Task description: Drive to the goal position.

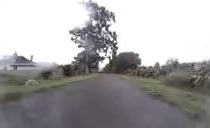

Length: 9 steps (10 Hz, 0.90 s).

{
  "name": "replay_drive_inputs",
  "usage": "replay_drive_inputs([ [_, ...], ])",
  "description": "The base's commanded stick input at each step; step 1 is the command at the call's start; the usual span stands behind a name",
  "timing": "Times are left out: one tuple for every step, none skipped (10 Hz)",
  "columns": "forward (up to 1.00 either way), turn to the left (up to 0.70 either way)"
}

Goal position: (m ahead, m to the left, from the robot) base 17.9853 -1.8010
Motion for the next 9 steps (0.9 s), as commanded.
replay_drive_inputs([
  [0.85, 0.00],
  [0.85, 0.00],
  [0.85, 0.00],
  [0.85, 0.00],
  [0.85, 0.00],
  [0.85, 0.00],
  [0.85, -0.25],
  [0.85, -0.22],
  [0.85, -0.06],
])
